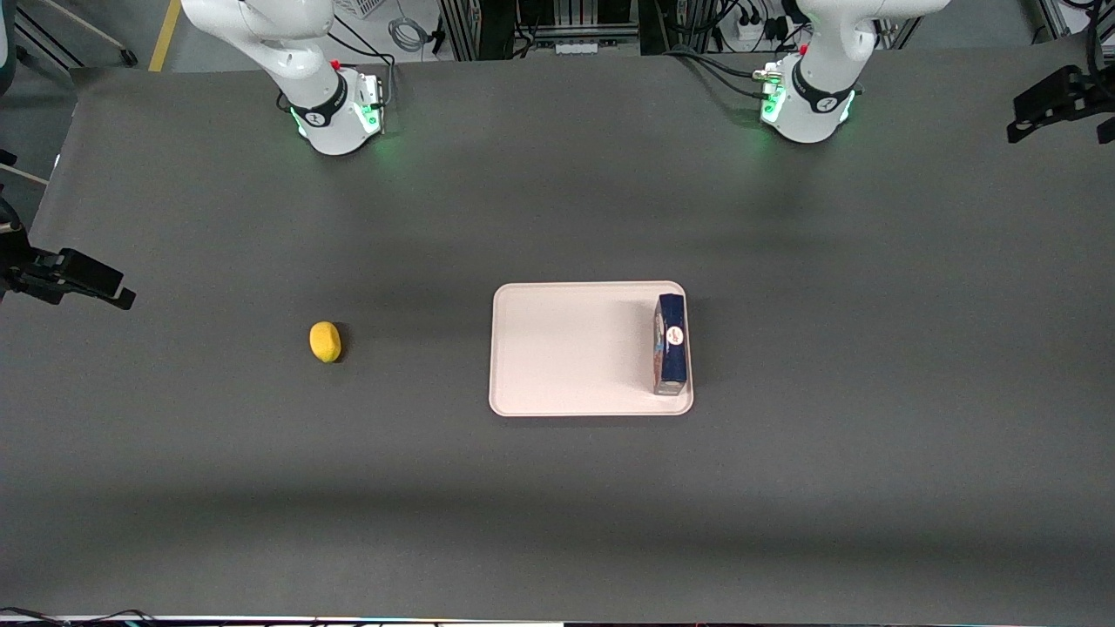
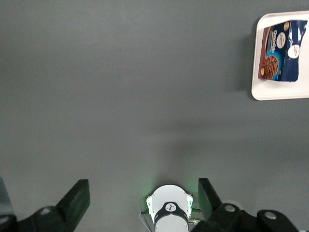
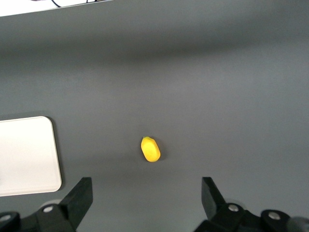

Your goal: Place cookie box on tray

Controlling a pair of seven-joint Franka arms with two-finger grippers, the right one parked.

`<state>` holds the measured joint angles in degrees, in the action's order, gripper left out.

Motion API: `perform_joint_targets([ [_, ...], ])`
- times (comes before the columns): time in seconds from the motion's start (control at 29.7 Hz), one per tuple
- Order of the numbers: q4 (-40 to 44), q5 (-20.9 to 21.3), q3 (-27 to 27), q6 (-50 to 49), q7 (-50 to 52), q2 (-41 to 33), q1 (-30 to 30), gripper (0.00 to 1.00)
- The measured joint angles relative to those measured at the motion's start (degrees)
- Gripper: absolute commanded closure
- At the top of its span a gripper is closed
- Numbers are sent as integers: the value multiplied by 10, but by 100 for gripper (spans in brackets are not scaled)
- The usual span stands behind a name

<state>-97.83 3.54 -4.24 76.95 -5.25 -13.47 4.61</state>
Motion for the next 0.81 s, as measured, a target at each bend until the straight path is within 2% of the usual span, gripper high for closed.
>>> perform_joint_targets([
  [0.81, -27, 1, -8, 20, -1, -20, -1, 0],
])
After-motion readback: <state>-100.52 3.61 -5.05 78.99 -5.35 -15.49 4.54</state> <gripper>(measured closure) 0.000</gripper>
